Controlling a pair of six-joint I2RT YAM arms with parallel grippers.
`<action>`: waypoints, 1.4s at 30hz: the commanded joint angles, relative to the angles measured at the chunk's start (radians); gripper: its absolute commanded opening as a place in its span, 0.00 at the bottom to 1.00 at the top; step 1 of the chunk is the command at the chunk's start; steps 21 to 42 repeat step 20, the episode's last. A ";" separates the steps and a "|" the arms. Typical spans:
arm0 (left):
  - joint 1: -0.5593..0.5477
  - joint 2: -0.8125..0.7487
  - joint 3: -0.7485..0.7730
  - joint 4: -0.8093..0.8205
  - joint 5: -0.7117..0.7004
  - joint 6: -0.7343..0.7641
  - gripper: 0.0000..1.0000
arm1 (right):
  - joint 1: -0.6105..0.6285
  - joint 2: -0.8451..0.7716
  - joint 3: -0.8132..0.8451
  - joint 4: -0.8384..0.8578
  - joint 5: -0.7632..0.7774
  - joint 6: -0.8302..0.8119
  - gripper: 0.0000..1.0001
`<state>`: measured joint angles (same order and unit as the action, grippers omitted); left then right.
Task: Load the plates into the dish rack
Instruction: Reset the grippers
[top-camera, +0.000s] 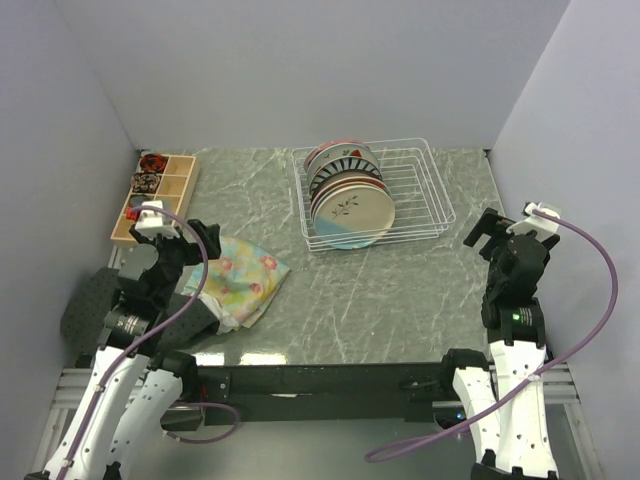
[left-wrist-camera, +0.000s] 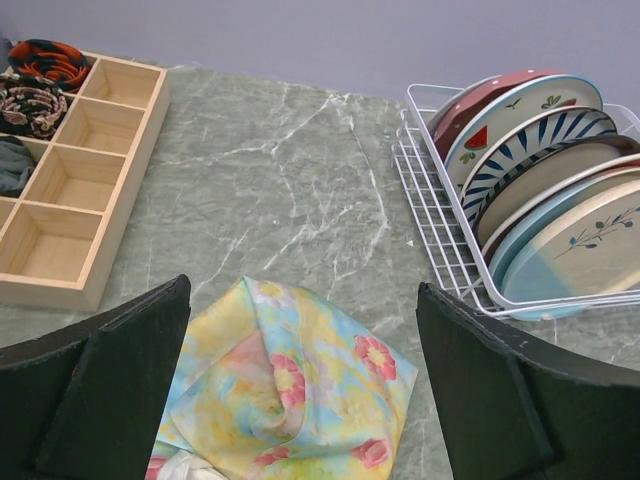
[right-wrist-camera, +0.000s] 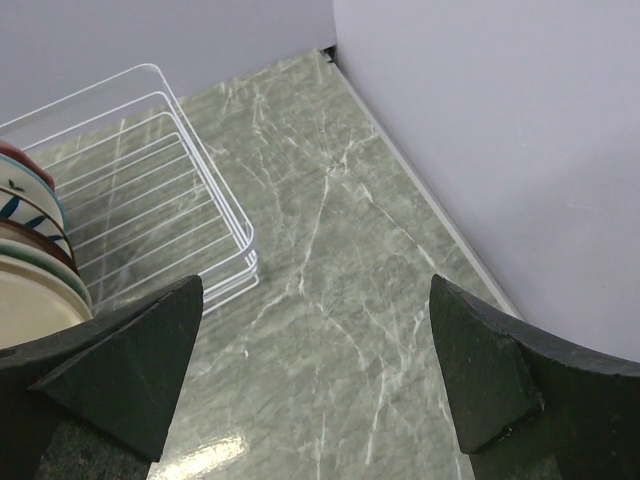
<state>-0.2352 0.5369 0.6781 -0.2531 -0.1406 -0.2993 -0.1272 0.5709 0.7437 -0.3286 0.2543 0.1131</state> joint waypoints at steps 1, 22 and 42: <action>-0.001 -0.026 -0.002 0.025 -0.024 0.023 0.99 | -0.005 -0.017 -0.006 0.049 0.026 0.022 1.00; -0.001 -0.026 -0.015 0.032 -0.044 0.045 1.00 | -0.005 -0.002 -0.026 0.098 0.051 -0.032 1.00; -0.001 -0.026 -0.015 0.032 -0.044 0.045 1.00 | -0.005 -0.002 -0.026 0.098 0.051 -0.032 1.00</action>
